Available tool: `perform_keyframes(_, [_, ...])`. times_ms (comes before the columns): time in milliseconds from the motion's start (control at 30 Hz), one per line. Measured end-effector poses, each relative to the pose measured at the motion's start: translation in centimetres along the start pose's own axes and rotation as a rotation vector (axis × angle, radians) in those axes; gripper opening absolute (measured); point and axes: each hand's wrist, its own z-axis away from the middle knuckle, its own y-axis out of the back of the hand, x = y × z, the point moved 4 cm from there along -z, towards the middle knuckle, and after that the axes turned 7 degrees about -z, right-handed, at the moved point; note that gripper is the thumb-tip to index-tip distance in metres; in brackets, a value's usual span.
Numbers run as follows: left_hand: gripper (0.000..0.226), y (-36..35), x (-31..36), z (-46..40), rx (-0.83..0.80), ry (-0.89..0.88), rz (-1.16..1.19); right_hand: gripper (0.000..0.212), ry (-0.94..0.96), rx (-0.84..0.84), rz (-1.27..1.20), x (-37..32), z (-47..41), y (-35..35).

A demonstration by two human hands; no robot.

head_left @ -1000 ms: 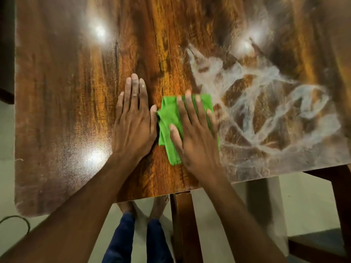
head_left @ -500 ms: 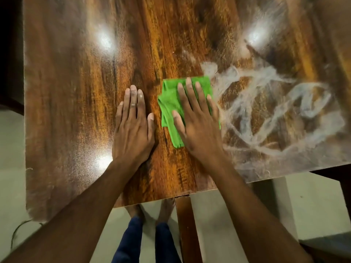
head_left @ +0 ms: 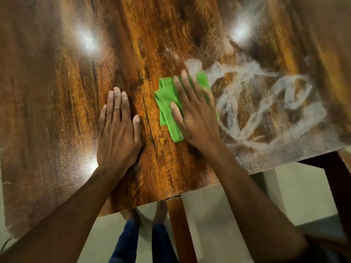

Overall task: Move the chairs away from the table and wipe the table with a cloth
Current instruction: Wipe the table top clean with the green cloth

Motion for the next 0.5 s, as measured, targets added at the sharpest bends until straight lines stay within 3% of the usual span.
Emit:
perform_keyframes(200, [0.065,0.1,0.0,0.0,0.004,-0.014,0.002,0.066,0.012,-0.004,0.047,1.6,-9.9,0.4])
perform_keyframes(367, [0.064,0.2,0.2,0.1,0.027,-0.017,0.013,0.064,0.005,0.017,0.032,2.5,-2.8,0.8])
perform_keyframes(500, [0.064,0.1,0.3,0.0,0.024,-0.024,0.018,0.065,-0.033,-0.075,0.030,3.3,6.6,1.9])
